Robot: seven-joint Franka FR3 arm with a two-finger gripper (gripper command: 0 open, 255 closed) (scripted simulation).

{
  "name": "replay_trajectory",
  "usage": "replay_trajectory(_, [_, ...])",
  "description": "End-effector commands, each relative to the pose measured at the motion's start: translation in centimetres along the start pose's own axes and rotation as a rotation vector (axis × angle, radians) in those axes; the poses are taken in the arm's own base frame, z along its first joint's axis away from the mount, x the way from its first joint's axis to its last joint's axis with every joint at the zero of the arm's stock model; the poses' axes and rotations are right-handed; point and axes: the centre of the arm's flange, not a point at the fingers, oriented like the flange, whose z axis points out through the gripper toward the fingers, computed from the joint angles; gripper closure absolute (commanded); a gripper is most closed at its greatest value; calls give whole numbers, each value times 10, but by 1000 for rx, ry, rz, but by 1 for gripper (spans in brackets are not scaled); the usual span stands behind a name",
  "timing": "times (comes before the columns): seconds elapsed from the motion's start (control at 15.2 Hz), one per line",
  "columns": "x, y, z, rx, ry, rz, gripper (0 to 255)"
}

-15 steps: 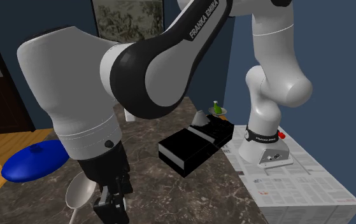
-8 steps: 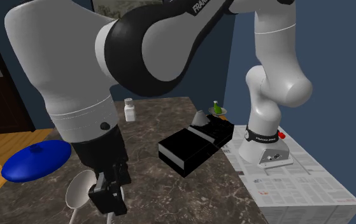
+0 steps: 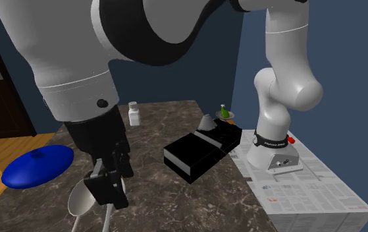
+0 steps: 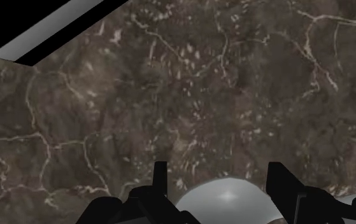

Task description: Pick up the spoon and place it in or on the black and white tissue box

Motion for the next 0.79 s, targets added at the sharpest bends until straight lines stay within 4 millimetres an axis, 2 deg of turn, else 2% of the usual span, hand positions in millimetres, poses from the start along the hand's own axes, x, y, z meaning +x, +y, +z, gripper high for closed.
replay_trajectory(0.0, [-1, 0, -10, 0, 0, 0, 255])
replay_trajectory(0.73, [-10, -2, -68, 0, 0, 0, 255])
